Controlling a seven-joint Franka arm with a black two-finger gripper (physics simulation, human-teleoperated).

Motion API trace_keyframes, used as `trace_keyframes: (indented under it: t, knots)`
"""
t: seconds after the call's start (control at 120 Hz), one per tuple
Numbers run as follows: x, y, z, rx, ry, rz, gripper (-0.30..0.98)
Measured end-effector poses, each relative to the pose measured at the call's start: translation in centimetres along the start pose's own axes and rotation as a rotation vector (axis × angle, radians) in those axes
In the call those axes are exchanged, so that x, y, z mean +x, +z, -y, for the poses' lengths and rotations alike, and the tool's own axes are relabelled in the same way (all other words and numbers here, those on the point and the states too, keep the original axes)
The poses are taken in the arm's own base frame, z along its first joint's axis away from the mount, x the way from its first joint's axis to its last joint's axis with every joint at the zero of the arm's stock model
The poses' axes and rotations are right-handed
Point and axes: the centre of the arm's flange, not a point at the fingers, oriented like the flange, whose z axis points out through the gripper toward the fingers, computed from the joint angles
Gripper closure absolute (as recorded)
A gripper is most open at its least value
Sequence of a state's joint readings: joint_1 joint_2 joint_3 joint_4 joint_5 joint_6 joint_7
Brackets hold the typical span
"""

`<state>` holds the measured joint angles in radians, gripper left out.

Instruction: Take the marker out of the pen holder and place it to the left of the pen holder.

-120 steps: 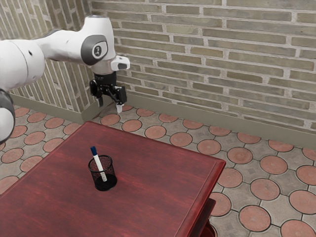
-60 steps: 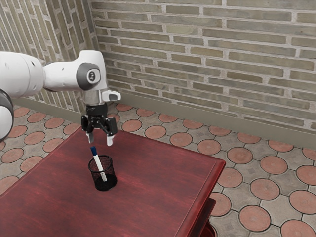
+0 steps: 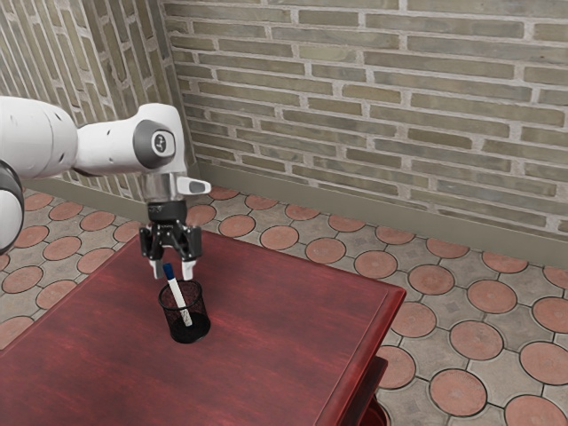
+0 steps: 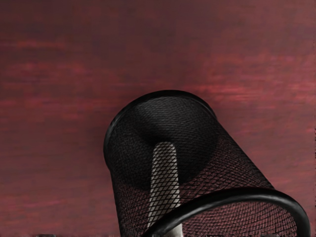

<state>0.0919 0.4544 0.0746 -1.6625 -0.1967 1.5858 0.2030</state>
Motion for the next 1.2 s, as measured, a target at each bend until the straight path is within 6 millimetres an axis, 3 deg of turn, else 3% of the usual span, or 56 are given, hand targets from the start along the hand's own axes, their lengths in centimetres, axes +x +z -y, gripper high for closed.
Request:
trace_keyframes:
  t: [0.308,0.775,0.833,0.892,1.067,1.2]
  knots:
    - [-0.1,0.2,-0.5,-0.021,0.015,0.015,0.46]
    - [-1.0,0.0,-0.6,-0.037,0.02,0.059,0.49]
    - [-1.2,-0.2,-0.7,-0.039,0.021,0.063,0.64]
    - [-1.3,-0.2,-0.8,-0.039,0.022,0.068,0.7]
    - [-1.6,-0.4,-1.1,-0.032,0.02,0.076,0.74]
    - [-3.1,-2.4,-2.5,0.009,0.027,0.059,0.75]
